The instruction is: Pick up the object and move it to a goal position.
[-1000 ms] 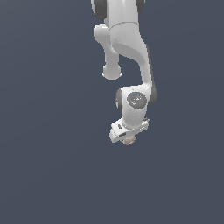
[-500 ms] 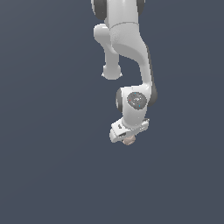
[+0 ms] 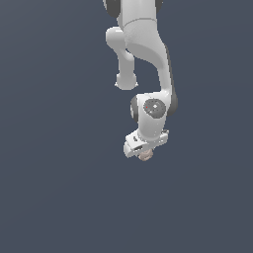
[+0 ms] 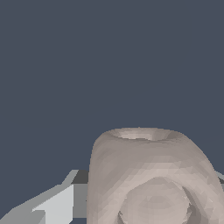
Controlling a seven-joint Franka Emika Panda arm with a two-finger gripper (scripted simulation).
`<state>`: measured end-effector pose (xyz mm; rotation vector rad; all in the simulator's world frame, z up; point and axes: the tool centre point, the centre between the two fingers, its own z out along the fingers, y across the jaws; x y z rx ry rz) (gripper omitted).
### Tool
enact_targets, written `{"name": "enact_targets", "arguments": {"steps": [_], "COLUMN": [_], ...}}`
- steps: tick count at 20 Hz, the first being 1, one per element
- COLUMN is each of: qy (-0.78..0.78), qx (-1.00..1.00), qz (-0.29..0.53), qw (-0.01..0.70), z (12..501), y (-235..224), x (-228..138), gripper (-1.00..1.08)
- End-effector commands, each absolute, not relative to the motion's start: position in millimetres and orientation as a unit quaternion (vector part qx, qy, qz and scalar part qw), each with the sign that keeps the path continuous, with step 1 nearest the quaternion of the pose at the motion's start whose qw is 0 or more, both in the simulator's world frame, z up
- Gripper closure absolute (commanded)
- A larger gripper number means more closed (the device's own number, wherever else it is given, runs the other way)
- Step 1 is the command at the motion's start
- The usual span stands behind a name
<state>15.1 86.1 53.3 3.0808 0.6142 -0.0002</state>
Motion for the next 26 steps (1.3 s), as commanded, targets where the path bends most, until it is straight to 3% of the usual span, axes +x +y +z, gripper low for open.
{"name": "enact_targets", "arguments": {"steps": [1,15,26], "qy": [0.196,0.196,0.196], "qx": [0.981,0.981,0.981], "qz": [0.0,0.0,0.0], "qw": [0.0,0.001,0.0], "z": [62,139,163], "y": [86,86,87], "x": [9,-44,-58], "gripper": [1.08,1.08,1.08]}}
